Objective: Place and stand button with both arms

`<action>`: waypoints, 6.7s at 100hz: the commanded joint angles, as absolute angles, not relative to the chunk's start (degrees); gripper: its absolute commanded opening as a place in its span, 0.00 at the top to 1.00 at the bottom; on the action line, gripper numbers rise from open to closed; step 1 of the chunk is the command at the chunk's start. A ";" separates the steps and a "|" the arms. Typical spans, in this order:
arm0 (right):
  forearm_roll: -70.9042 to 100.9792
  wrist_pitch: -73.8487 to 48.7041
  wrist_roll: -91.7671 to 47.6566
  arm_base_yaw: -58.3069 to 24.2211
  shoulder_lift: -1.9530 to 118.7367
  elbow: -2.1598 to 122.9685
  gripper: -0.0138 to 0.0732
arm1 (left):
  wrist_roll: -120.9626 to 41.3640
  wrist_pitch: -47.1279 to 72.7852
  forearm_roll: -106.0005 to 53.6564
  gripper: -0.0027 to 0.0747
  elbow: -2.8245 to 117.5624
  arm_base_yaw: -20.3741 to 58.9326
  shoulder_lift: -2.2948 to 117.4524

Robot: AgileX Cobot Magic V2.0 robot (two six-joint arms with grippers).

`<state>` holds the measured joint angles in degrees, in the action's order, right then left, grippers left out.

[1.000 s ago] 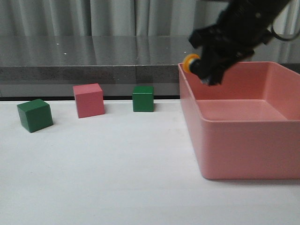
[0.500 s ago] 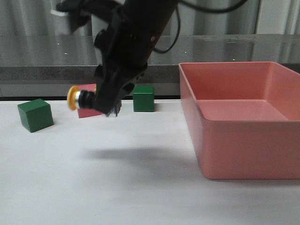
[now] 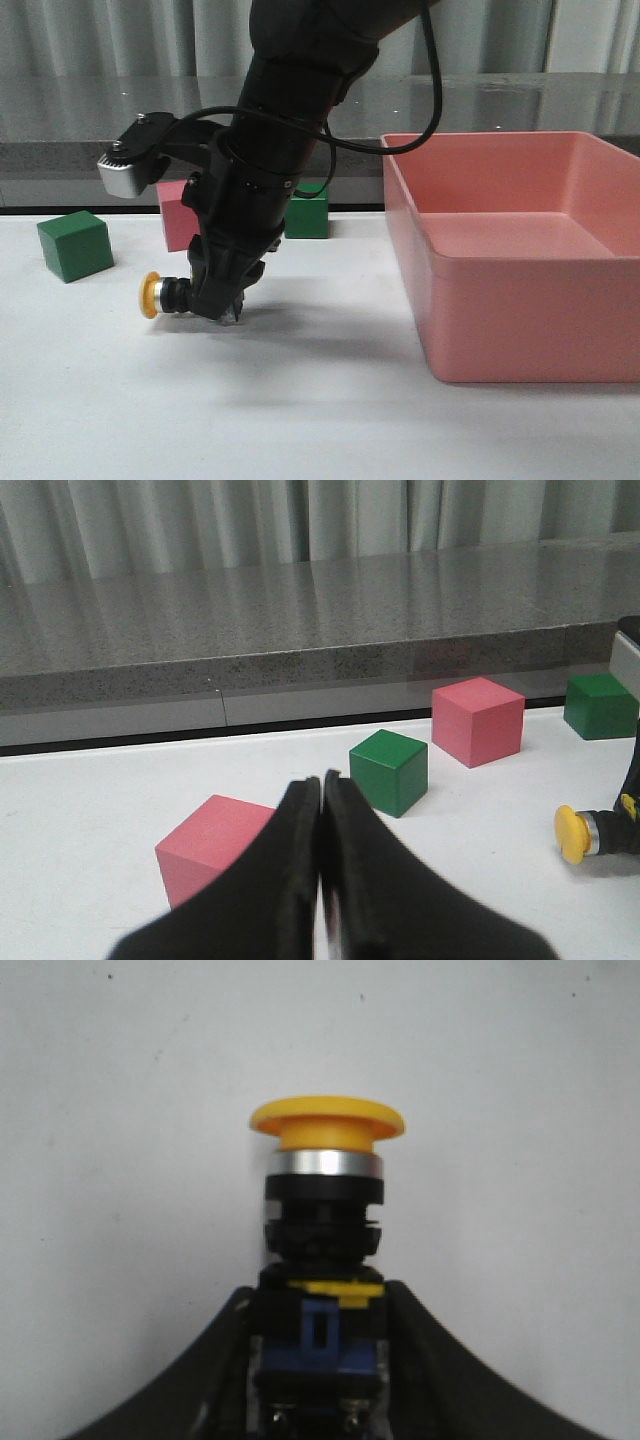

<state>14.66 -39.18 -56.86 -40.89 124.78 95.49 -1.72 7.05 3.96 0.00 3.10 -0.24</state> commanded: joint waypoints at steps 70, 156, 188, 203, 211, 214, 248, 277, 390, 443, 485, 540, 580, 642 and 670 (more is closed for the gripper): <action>14.94 -44.82 -36.54 -36.45 106.07 97.59 0.91 | -1.06 2.27 3.81 0.99 -2.61 3.09 -2.05; 14.16 -10.00 -25.76 -5.61 48.11 38.31 0.91 | -1.06 2.27 3.81 0.99 -2.61 3.09 -2.05; 15.15 -8.59 -25.76 -5.61 25.11 24.25 0.91 | -1.06 2.27 3.81 0.99 -2.61 3.09 -2.05; 15.15 -10.92 -25.76 -5.61 16.96 21.57 0.91 | -1.06 2.27 3.81 0.99 -2.61 3.09 -2.05; 15.15 -12.28 -25.76 -5.61 14.39 20.88 0.91 | -1.06 2.27 3.81 0.99 -2.61 3.09 -2.05; 15.15 -13.10 -25.76 -5.61 13.98 20.75 0.91 | -1.06 2.27 3.81 0.99 -2.61 3.09 -2.05; 15.15 -14.18 -25.76 -5.61 13.84 20.75 0.91 | -1.06 2.12 3.81 0.99 -2.61 3.09 -2.05; 15.15 -14.18 -25.76 -5.61 13.84 20.75 0.91 | -0.96 -5.95 -5.33 0.99 -2.61 3.09 -2.05; 15.15 -14.18 -25.76 -5.61 13.84 20.75 0.91 | -83.05 34.33 -50.29 0.10 49.94 6.10 73.26; 15.15 -14.14 -25.76 -5.61 13.84 20.75 0.91 | -116.42 34.19 -73.86 0.10 49.94 6.10 89.25; 15.15 -14.53 -25.76 -5.61 13.84 20.75 0.91 | -142.51 54.02 -93.25 0.10 49.94 5.75 105.46; 15.15 -14.57 -25.76 -5.61 13.84 20.75 0.91 | -146.71 52.79 -93.88 0.58 49.94 5.38 113.72; 15.15 -14.57 -25.76 -5.61 13.84 20.75 0.91 | -140.75 51.88 -82.14 0.99 52.68 3.95 100.95; 15.15 -14.57 -25.76 -5.61 13.84 20.75 0.91 | -64.08 55.84 12.62 0.99 85.20 27.85 98.66; 15.15 -14.57 -25.76 -5.61 13.84 20.75 0.91 | -59.32 62.68 29.05 0.99 85.96 34.58 108.38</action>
<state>14.60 -18.43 -25.77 -6.00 13.48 19.30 -62.05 60.35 22.66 84.06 32.77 108.93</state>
